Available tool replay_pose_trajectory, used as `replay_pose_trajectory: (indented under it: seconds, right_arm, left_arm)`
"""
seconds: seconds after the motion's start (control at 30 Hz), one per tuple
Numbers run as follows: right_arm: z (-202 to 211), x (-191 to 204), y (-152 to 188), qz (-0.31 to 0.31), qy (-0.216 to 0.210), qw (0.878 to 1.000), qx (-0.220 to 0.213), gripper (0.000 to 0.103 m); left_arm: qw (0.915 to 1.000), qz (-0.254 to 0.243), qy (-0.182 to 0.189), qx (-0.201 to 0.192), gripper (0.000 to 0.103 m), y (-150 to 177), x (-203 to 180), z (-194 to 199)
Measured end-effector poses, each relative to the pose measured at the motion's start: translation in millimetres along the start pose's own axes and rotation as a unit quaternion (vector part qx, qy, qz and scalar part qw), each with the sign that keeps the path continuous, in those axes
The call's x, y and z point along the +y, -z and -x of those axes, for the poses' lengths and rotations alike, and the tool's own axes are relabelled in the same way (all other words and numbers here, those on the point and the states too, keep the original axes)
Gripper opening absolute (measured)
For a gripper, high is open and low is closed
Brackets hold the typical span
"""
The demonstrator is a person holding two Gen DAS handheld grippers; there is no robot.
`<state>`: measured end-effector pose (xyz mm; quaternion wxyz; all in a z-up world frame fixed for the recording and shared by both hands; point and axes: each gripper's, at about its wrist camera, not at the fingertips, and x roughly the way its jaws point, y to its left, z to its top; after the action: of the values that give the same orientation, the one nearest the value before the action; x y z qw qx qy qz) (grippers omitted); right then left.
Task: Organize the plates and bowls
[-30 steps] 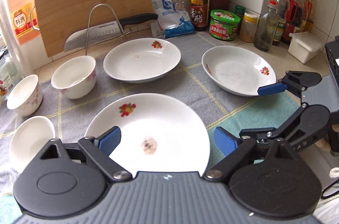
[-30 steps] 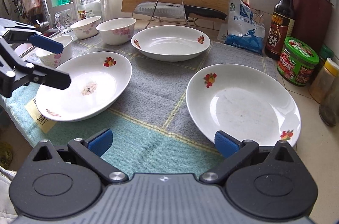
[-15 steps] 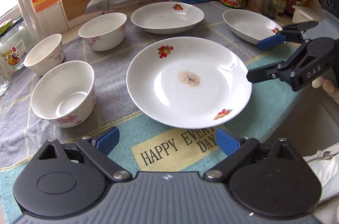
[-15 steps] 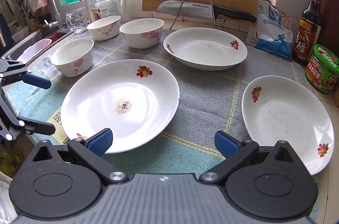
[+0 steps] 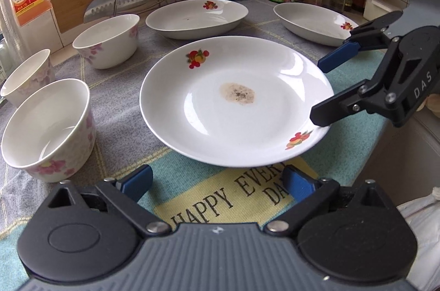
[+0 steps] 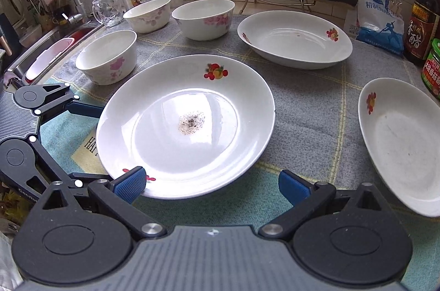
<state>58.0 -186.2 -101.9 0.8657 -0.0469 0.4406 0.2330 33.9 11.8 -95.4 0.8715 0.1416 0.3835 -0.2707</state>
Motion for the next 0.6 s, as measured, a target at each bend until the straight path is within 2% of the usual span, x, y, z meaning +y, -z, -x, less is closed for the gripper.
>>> replay_pose_trajectory:
  seconds: [0.07, 0.6]
  right_arm:
    - [-3.8, 1.0, -2.8, 0.005, -0.005, 1.0, 0.002, 0.103]
    - [-47.0, -12.4, -41.4, 0.032, -0.055, 0.997, 0.036, 0.103]
  left_arm:
    - [0.9999, 0.008, 0.012, -0.003, 0.103, -0.7, 3.8, -3.5]
    - [0.9982, -0.03, 0.046, -0.026, 0.103, -4.2, 9.7, -11.5]
